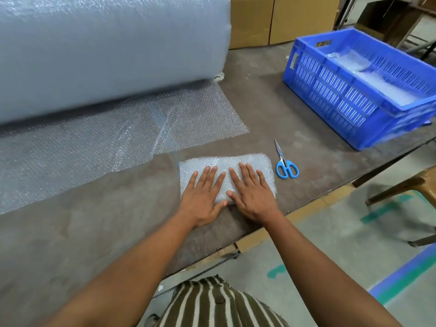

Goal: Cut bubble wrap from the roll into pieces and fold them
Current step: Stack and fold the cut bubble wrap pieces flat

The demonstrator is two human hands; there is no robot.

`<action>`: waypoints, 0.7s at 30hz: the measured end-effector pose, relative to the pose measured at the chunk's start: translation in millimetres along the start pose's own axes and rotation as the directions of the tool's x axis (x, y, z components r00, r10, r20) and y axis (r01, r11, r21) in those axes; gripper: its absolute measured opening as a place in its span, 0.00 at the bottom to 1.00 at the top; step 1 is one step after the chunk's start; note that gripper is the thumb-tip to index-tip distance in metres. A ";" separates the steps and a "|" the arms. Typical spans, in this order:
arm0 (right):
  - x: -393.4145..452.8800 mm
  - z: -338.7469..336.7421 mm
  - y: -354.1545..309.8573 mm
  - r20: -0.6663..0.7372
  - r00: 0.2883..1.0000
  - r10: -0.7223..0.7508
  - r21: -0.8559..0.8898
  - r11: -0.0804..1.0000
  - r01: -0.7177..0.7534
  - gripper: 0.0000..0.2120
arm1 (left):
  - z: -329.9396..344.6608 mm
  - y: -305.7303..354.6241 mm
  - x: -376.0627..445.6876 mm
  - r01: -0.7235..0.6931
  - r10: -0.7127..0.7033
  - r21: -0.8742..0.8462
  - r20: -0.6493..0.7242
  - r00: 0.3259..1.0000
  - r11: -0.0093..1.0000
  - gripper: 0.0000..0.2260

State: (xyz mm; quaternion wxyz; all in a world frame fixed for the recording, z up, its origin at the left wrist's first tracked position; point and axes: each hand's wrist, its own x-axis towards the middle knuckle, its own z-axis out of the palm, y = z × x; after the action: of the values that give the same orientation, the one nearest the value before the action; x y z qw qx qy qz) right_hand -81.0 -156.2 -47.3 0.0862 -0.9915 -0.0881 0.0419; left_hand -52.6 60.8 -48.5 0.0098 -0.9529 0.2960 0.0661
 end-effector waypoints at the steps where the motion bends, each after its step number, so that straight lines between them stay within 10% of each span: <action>1: -0.8 0.2 -0.3 -0.009 1.000 0.006 0.004 1.000 -0.005 0.44 | 1.8 -0.6 -1.3 0.004 -0.004 -0.006 -0.007 1.000 1.000 0.39; 15: -11.0 -15.6 4.8 -0.088 0.995 -0.043 0.035 0.998 0.047 0.41 | -5.9 1.3 -7.8 -0.023 0.025 0.023 -0.075 0.997 0.999 0.46; 21: -19.1 -23.1 36.0 0.090 0.986 -0.137 -0.009 0.990 0.139 0.50 | -15.1 -10.1 -2.3 -0.076 0.076 0.001 -0.006 0.997 0.997 0.43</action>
State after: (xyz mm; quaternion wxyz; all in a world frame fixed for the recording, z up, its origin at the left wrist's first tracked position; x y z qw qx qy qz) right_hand -91.4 -198.3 -29.7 0.0772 -0.9808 -0.1606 0.0792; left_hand -46.9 69.5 -33.5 0.0068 -0.9410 0.3322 0.0634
